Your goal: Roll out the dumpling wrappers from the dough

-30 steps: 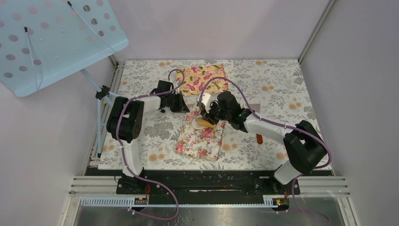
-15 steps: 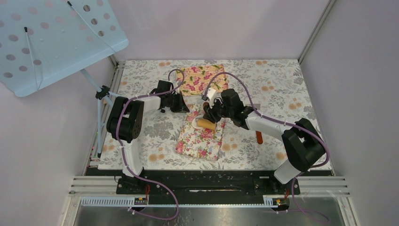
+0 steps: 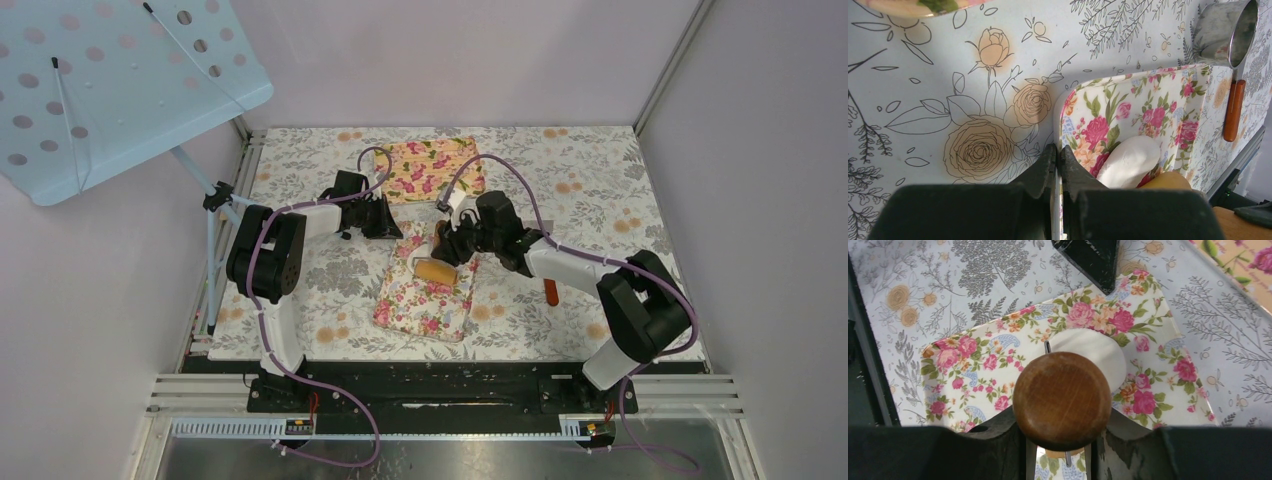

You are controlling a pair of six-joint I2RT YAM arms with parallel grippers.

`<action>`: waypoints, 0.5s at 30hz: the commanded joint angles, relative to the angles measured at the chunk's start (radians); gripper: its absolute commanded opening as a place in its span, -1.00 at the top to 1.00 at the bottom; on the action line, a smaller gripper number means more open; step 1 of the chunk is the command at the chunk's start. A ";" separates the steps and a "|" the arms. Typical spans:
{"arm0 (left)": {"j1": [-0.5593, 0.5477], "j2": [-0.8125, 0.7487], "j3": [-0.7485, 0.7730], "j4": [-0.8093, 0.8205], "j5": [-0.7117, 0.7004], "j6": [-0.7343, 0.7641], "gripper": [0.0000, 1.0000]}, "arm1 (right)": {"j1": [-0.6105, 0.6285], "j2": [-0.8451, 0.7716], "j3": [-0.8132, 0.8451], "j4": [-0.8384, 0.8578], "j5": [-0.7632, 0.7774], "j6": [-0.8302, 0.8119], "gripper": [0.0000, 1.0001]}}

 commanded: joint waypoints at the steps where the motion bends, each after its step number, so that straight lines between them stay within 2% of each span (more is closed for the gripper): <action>1: -0.004 0.040 0.000 -0.067 0.026 0.012 1.00 | 0.005 -0.001 -0.047 -0.120 -0.041 0.005 1.00; 15: -0.003 0.041 0.001 -0.066 0.024 0.013 1.00 | -0.022 -0.206 0.140 -0.147 -0.077 0.060 1.00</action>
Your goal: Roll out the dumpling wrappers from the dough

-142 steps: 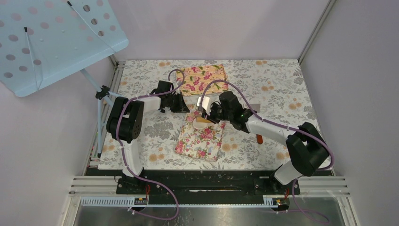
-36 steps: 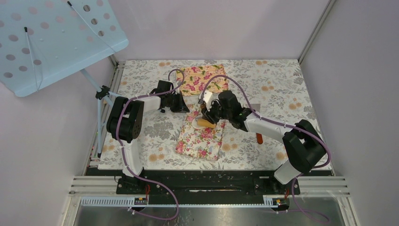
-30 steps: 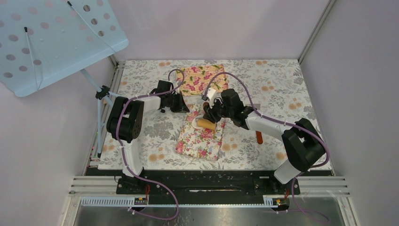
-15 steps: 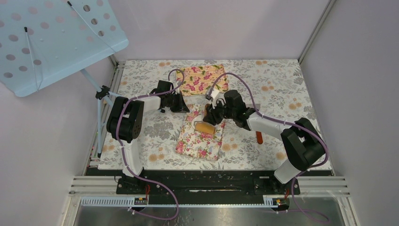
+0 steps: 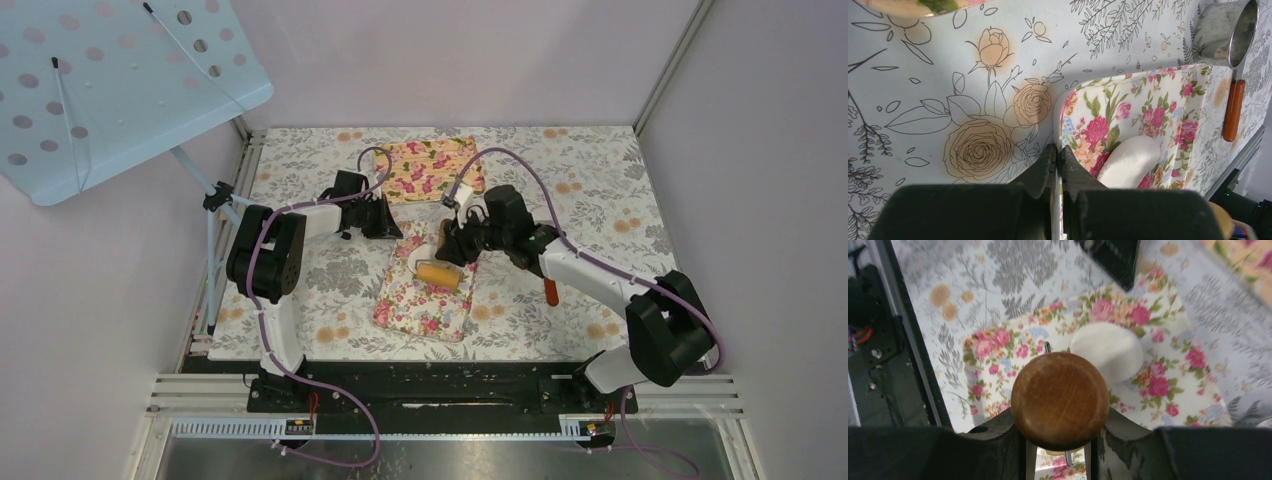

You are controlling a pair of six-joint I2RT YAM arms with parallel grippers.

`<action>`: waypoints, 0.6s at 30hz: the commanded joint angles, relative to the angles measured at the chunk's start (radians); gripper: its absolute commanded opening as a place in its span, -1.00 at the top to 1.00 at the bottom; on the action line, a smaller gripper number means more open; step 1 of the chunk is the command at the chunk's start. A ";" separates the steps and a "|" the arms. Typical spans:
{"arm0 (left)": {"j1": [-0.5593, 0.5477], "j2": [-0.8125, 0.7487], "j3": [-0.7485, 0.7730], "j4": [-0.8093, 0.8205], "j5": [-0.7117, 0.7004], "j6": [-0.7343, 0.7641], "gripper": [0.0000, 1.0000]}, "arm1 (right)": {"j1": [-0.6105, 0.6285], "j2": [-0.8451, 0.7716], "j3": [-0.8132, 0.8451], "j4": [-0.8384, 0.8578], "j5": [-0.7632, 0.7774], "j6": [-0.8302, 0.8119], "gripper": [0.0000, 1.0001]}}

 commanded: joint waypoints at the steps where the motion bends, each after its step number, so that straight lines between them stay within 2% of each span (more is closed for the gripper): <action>1: -0.005 0.040 0.001 -0.066 0.023 0.013 1.00 | -0.022 -0.074 0.142 0.024 -0.023 0.037 1.00; 10: -0.005 0.040 0.001 -0.065 0.021 0.013 1.00 | -0.023 0.064 0.177 0.069 0.105 -0.180 1.00; 18: -0.004 0.040 0.001 -0.066 0.021 0.013 1.00 | -0.022 0.124 0.126 0.112 0.146 -0.247 1.00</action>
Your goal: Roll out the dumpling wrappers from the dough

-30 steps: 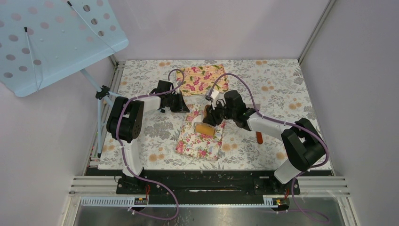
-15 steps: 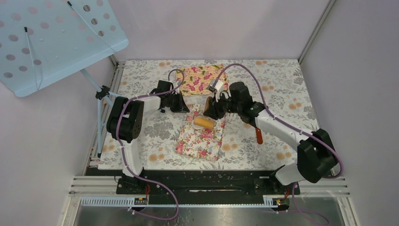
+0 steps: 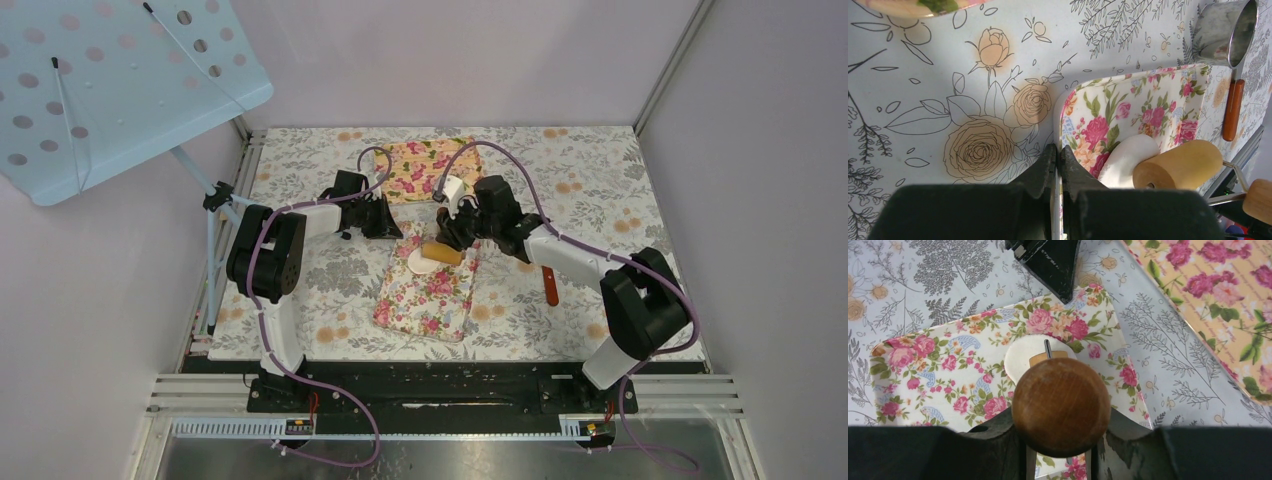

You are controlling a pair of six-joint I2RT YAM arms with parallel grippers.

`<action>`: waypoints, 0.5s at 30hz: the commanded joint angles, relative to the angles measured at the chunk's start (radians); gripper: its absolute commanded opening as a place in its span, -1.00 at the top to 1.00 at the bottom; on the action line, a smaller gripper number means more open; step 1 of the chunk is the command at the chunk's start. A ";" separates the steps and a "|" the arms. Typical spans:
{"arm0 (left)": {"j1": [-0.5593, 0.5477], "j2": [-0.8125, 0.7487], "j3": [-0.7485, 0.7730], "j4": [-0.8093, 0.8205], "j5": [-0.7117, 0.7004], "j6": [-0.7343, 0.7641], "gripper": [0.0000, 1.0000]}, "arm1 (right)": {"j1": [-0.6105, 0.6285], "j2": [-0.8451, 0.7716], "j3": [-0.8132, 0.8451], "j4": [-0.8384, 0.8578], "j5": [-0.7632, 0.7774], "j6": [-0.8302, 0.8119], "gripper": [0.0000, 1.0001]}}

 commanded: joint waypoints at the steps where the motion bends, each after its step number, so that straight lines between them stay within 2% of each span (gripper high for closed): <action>1: -0.005 0.038 -0.001 -0.064 0.018 0.013 1.00 | -0.003 -0.012 -0.012 0.086 0.030 -0.066 1.00; 7: -0.006 0.038 -0.002 -0.064 0.018 0.013 1.00 | 0.033 -0.003 -0.029 0.030 0.105 -0.106 1.00; 15: -0.006 0.037 -0.003 -0.063 0.017 0.013 1.00 | 0.056 0.063 0.003 -0.085 0.199 -0.080 1.00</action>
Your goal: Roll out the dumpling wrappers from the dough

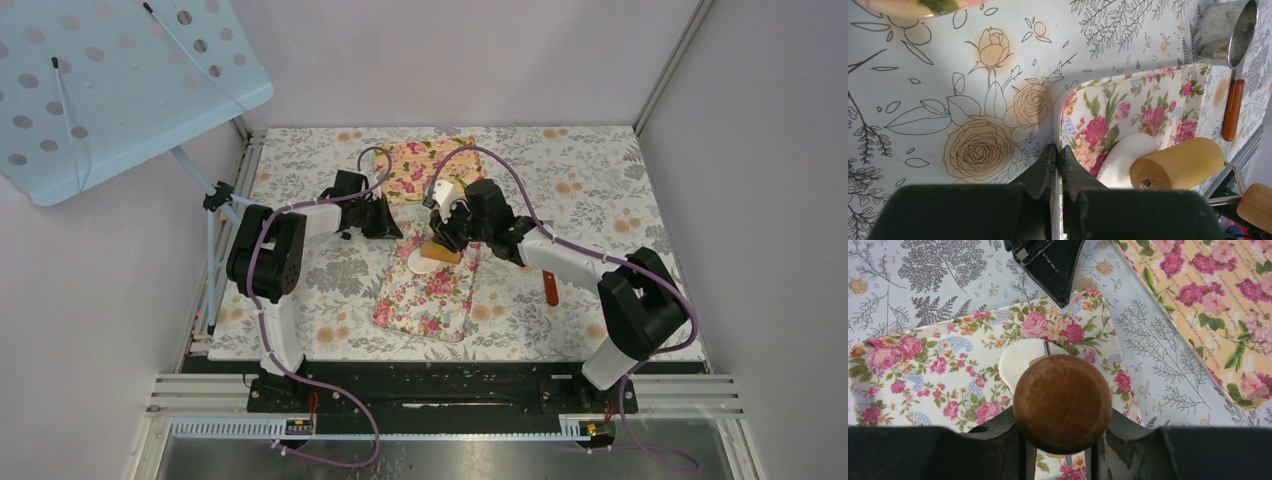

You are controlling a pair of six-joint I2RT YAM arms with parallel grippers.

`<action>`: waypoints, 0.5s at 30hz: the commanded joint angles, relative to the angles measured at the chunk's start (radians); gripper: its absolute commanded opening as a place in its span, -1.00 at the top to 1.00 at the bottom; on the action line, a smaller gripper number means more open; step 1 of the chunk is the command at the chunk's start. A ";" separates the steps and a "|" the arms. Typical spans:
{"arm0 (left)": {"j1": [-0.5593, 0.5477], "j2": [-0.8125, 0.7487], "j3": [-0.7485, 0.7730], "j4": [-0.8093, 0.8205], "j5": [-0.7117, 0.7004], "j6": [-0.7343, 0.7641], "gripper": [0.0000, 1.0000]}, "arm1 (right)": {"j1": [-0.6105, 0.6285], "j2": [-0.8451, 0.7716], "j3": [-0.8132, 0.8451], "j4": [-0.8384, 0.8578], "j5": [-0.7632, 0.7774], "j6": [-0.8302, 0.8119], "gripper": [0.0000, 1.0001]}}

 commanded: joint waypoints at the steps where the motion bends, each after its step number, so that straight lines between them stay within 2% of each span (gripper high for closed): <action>1: -0.006 0.036 -0.004 -0.062 0.016 0.013 1.00 | 0.007 0.054 0.000 -0.089 0.115 -0.020 1.00; 15: -0.004 0.037 -0.003 -0.064 0.018 0.013 1.00 | 0.017 0.085 -0.063 -0.147 0.072 0.049 1.00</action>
